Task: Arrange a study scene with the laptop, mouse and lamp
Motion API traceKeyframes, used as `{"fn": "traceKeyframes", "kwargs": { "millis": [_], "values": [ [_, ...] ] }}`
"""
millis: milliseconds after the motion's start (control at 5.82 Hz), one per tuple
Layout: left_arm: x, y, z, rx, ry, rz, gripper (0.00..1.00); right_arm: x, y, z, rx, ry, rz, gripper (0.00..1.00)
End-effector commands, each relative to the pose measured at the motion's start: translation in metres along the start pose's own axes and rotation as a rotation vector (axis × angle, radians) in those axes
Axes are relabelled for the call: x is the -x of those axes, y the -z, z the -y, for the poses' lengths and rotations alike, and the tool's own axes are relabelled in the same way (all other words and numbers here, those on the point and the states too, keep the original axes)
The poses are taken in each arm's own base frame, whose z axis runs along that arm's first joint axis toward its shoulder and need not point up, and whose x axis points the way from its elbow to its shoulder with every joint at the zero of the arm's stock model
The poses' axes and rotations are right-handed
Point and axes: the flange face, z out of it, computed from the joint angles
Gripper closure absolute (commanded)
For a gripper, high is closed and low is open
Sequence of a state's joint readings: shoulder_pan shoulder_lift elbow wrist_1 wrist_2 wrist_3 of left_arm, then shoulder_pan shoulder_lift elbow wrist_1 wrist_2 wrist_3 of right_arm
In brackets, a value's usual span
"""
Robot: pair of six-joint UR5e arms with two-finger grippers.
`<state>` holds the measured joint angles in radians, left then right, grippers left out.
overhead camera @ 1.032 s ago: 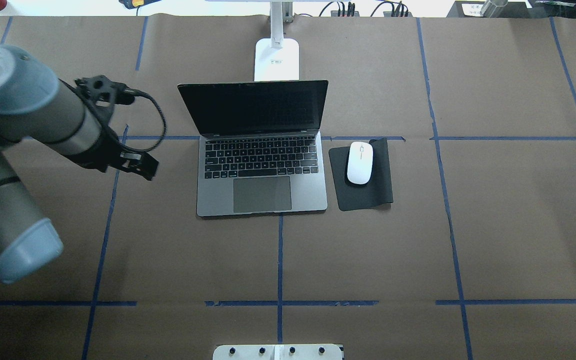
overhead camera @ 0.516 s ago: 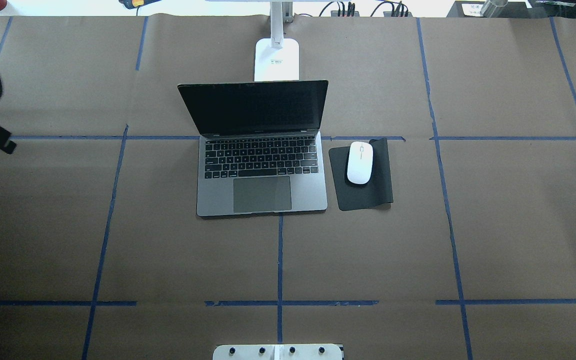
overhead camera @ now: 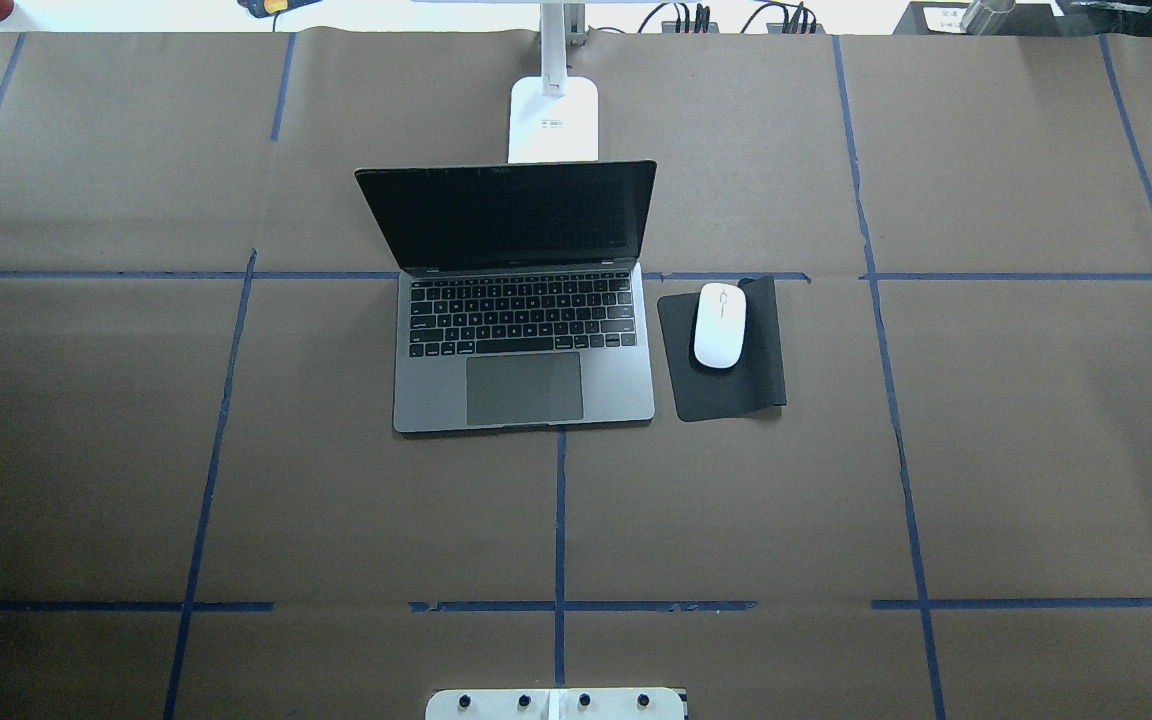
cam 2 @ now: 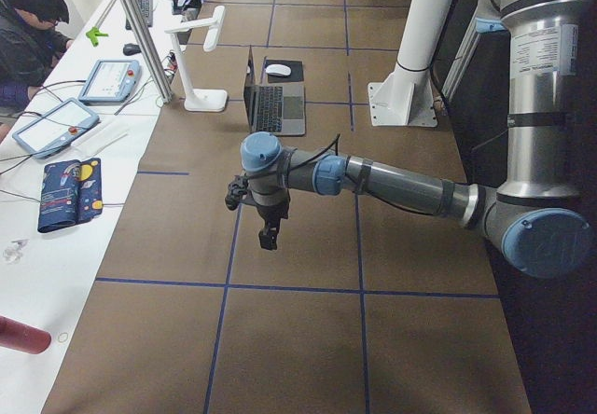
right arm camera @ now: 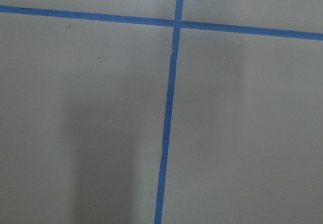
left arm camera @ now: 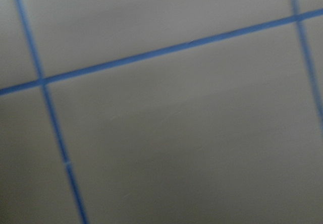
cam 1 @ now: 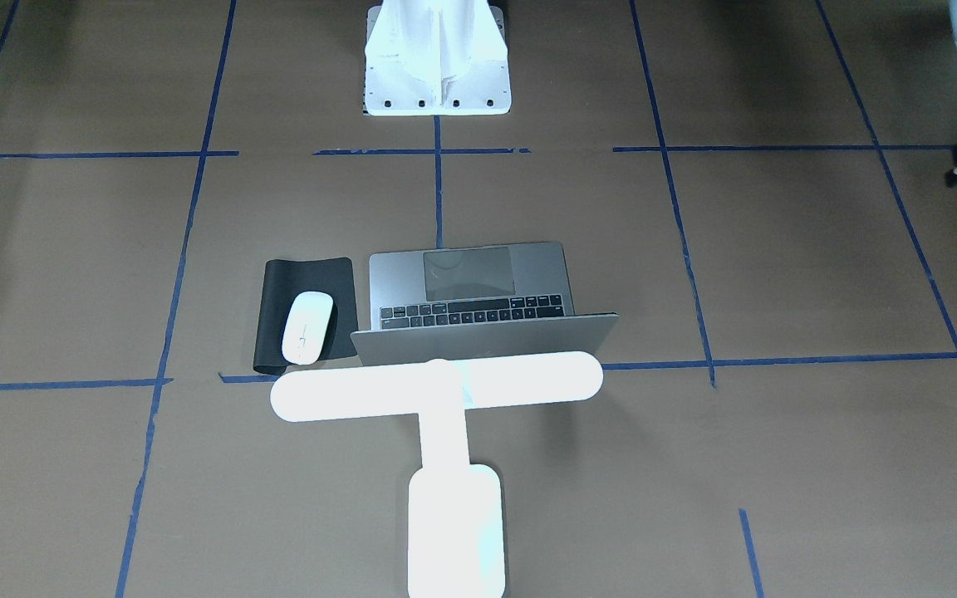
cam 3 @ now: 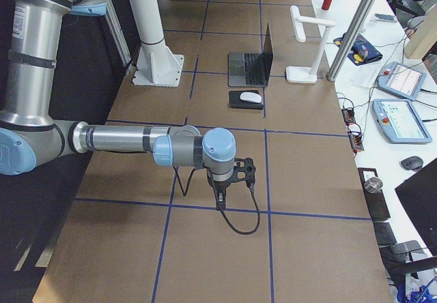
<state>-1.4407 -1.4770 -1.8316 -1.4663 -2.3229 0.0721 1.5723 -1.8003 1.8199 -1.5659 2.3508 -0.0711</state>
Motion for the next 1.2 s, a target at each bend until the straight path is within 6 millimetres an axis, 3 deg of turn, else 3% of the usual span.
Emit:
{"fn": "traceKeyframes", "kwargs": {
  "millis": [0,516,688,1032],
  "values": [
    [0.072,0.003,-0.026,-0.011,0.110,0.000,0.00,-0.005,-0.005,-0.001,0.011,-0.010,0.002,0.00],
    [0.111,-0.019,-0.042,0.023,0.191,-0.018,0.00,-0.008,-0.008,-0.001,0.016,-0.015,0.000,0.00],
    [0.113,-0.025,-0.041,0.026,0.205,-0.061,0.00,-0.008,-0.008,-0.001,0.016,-0.017,0.000,0.00],
    [0.108,-0.019,-0.036,0.013,0.198,-0.063,0.00,-0.009,-0.009,-0.002,0.017,-0.016,0.000,0.00]
  ]
}}
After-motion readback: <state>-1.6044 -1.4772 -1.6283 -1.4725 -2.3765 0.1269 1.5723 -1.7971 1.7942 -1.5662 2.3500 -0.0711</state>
